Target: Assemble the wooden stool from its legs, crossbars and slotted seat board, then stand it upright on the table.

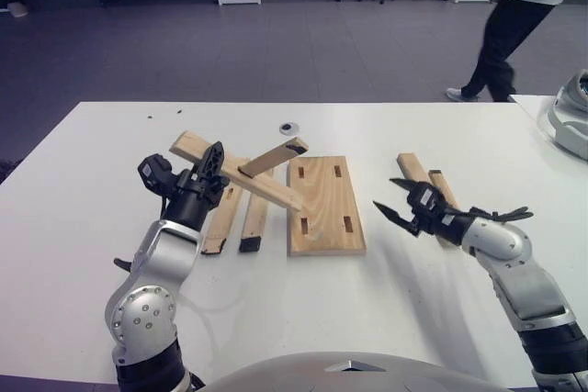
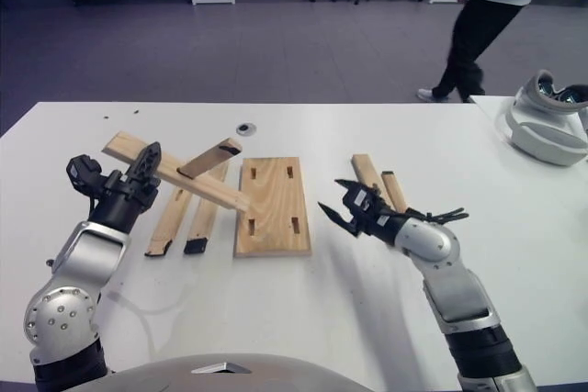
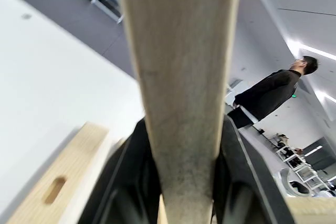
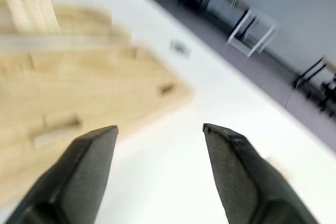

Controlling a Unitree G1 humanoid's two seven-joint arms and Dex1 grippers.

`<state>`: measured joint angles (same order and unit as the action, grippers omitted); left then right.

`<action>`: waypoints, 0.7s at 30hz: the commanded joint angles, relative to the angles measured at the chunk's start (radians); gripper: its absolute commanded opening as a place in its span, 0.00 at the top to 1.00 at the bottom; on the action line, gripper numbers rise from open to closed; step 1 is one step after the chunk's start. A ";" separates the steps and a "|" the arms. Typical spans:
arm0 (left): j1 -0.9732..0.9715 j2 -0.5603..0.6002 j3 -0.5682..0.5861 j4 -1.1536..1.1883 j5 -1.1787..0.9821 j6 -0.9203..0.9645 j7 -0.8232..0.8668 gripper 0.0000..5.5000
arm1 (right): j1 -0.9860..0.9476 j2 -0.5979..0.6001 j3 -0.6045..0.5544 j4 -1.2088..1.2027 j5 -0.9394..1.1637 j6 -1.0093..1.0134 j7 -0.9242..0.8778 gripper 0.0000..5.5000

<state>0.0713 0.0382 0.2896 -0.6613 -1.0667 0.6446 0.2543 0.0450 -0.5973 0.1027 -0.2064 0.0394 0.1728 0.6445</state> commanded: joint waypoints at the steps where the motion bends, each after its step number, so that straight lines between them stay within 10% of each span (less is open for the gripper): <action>1: 0.030 -0.002 -0.024 -0.037 -0.050 0.015 0.067 0.82 | -0.011 0.012 0.107 0.111 -0.120 -0.059 -0.016 0.45; 21: 0.130 0.239 -0.247 -0.067 0.263 0.064 -0.028 0.82 | 0.027 0.059 0.170 0.010 -0.024 -0.063 0.095 0.45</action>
<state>0.1619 0.2282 0.0962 -0.7599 -0.8489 0.5988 0.2346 0.0852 -0.5511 0.2774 -0.1879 0.0016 0.1038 0.7457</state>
